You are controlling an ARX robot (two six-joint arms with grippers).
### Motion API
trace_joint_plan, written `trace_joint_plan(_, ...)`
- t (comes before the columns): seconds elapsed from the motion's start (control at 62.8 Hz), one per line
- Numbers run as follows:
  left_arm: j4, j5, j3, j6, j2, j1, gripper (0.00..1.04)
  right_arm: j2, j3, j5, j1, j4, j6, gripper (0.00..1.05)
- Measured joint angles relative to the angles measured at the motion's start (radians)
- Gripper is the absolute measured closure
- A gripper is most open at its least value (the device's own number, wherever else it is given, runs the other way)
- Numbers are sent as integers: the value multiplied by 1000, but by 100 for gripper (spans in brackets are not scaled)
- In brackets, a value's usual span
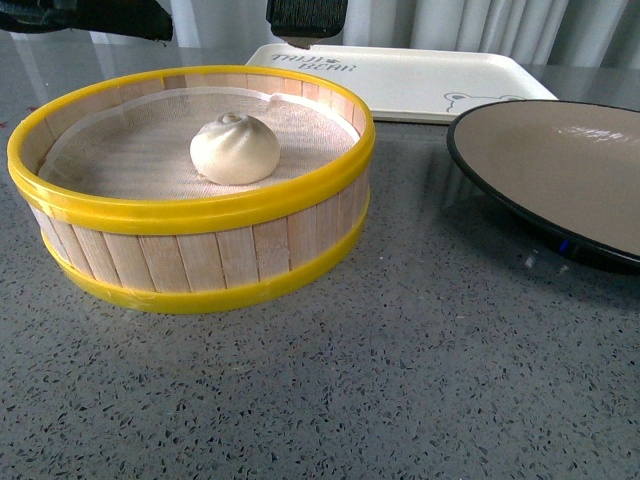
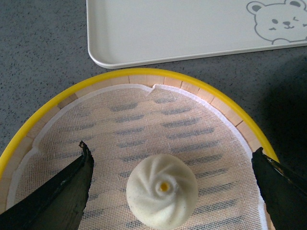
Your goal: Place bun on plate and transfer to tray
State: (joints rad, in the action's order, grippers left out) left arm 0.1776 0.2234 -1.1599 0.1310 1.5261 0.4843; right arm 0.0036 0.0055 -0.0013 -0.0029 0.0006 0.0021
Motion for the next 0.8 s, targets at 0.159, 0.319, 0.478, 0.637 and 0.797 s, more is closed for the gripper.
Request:
trace_joint_plan(0.159, 25, 11, 0, 12, 5, 0, 7, 0, 0, 0, 0, 0, 0, 9)
trace_joint_plan(0.319, 46, 17, -3, 10, 25, 5, 7, 0, 0, 0, 0, 0, 0, 9)
trace_joint_plan(0.478, 62, 31, -9, 8, 48, 15, 7, 0, 0, 0, 0, 0, 0, 9)
trace_joint_plan(0.637, 64, 47, -10, 0, 65, 27, 7, 0, 0, 0, 0, 0, 0, 9)
trace_joint_plan(0.797, 62, 63, -9, -16, 68, 32, 7, 0, 0, 0, 0, 0, 0, 9)
